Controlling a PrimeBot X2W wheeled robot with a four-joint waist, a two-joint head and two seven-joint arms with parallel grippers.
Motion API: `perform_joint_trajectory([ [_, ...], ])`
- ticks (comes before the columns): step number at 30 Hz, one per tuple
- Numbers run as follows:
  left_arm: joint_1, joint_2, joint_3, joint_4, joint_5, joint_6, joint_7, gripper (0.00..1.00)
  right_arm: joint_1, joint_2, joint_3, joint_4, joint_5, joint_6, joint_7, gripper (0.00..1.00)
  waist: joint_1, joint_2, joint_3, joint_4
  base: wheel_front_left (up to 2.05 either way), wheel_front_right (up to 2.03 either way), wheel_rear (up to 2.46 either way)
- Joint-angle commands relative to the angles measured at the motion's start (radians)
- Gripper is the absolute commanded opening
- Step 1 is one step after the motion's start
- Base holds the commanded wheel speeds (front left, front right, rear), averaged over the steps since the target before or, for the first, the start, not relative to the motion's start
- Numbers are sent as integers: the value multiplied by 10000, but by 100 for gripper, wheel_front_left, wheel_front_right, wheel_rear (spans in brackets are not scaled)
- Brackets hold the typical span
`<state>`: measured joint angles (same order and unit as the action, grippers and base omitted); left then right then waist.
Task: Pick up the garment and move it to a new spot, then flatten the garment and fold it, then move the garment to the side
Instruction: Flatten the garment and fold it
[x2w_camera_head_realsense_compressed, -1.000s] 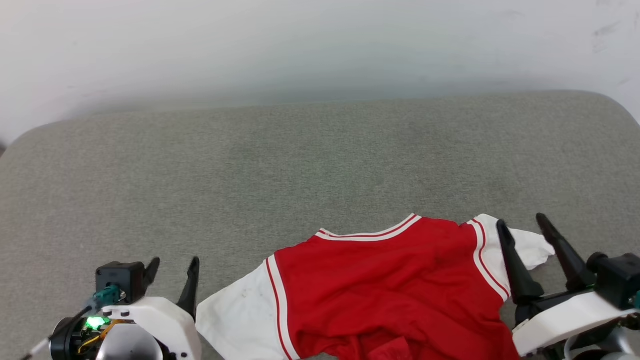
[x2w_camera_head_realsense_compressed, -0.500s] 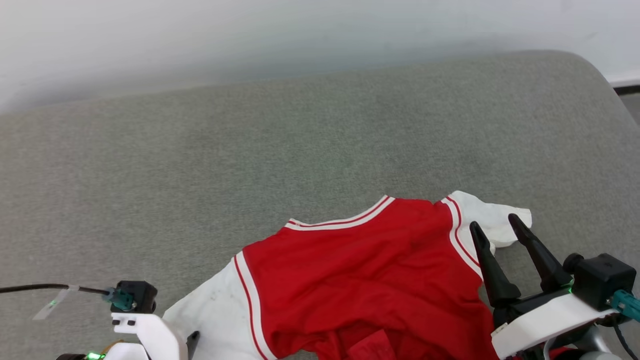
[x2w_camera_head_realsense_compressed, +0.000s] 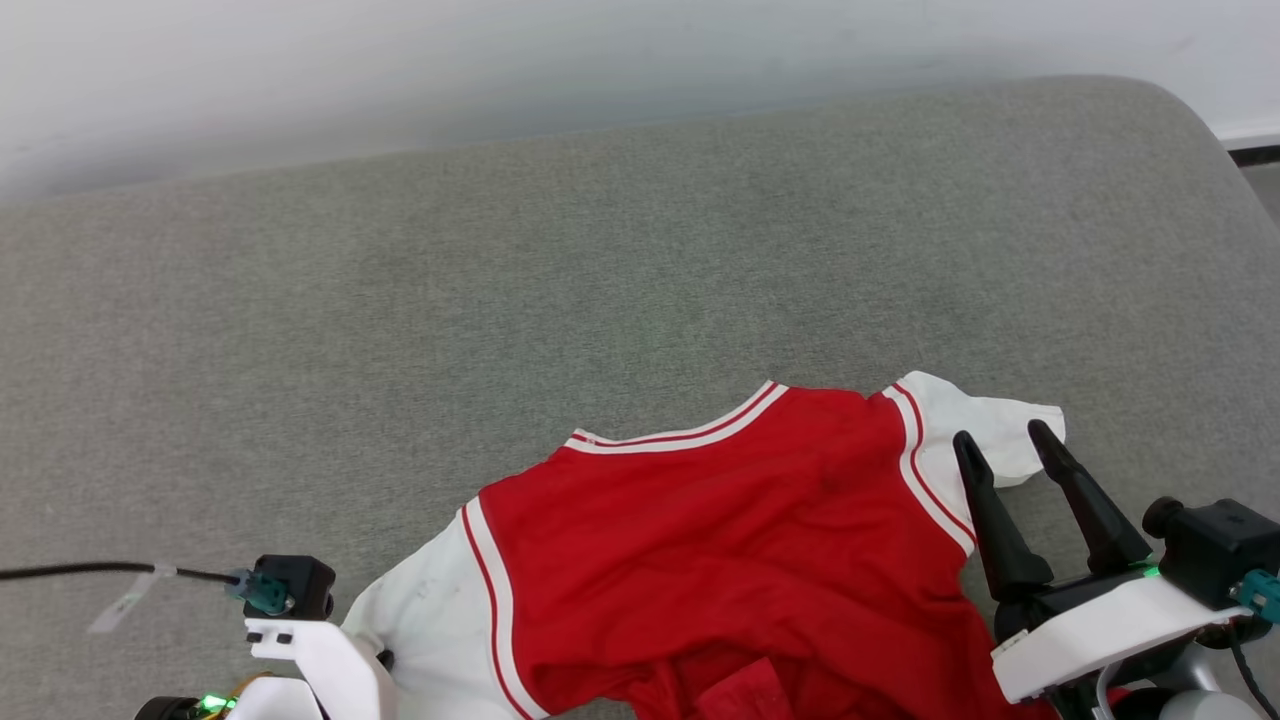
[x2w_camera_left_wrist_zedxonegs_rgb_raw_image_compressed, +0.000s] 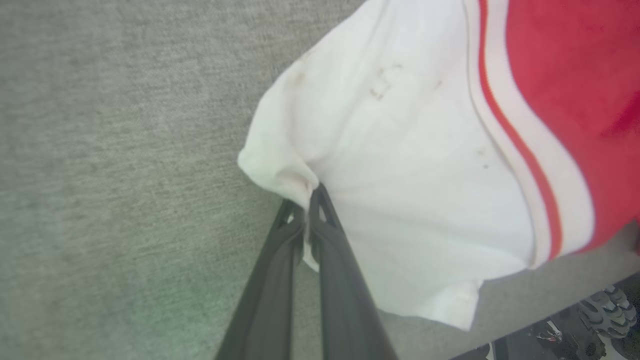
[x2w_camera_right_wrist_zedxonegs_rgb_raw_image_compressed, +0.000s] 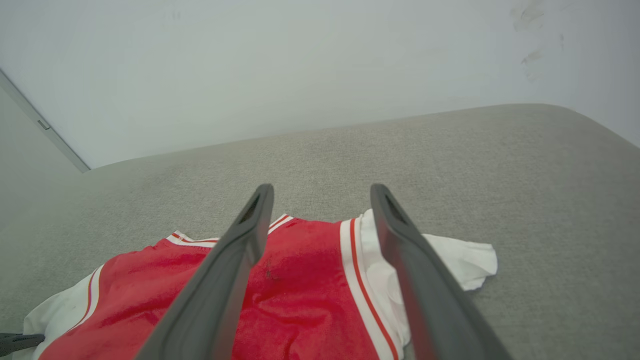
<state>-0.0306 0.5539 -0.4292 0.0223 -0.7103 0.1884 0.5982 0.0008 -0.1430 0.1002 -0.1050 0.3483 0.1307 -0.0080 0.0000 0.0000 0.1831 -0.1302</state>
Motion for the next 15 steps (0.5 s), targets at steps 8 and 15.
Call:
perform_joint_trajectory([
  [8, -278, -371, 254, -316, 965, 560, -1921, 0, -220, -481, -273, 5, 447, 1, 675, 100, 0, 0, -277, 408, 0, 0, 0],
  [15, -510, -465, 592, -1195, 1595, 1036, -3161, 0, -1126, -1618, -1086, 1521, 1548, 1, 2771, 100, 0, 0, -262, 595, 0, 0, 0],
])
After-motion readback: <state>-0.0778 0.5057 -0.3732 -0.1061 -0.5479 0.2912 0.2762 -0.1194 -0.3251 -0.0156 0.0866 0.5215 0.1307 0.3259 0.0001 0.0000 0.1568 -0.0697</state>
